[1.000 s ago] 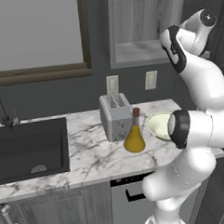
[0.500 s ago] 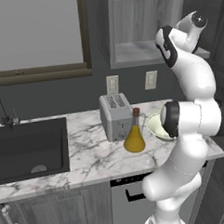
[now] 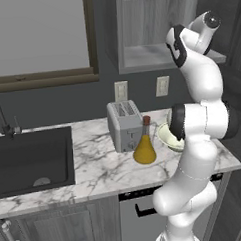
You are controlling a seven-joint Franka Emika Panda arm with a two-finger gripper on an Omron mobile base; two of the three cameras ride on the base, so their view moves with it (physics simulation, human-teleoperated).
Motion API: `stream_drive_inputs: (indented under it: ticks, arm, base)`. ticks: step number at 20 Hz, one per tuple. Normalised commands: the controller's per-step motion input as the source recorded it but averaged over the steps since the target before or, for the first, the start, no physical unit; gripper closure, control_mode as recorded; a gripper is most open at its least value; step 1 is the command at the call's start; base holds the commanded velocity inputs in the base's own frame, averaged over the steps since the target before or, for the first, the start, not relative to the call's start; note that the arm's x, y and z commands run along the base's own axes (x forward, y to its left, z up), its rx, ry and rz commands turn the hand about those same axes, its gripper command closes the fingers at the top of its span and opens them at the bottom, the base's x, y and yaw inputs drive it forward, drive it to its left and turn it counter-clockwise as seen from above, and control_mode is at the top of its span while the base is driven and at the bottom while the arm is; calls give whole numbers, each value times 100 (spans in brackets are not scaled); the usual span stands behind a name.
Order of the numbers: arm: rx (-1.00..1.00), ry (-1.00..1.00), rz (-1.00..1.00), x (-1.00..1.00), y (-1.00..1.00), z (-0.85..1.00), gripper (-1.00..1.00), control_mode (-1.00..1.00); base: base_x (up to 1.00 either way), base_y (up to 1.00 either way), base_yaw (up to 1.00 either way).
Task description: Retrieve the bottle and the shaker from the cabinet and place them next to the mixing bowl on the counter. Then add garlic from the fridge to the mixing bowl.
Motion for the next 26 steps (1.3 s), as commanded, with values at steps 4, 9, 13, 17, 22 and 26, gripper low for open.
stream_drive_inputs:
  ticks: [4, 9, 13, 17, 22, 26]
  arm:
    - [0, 0, 0, 26, -1, -1, -100, -100]
    - [0, 0, 0, 22, -2, -1, -100, -100]
    - [0, 0, 0, 14, 0, 0, -100, -100]
    - [0, 0, 0, 13, 0, 0, -100, -100]
    - [0, 0, 0, 9, 0, 0, 100, -100]
    - [0, 0, 0, 9, 0, 0, 100, -100]
  base:
    - [0, 0, 0]
    - [0, 0, 0]
    - [0, 0, 0]
    - [0, 0, 0]
    - [0, 0, 0]
    - [0, 0, 0]
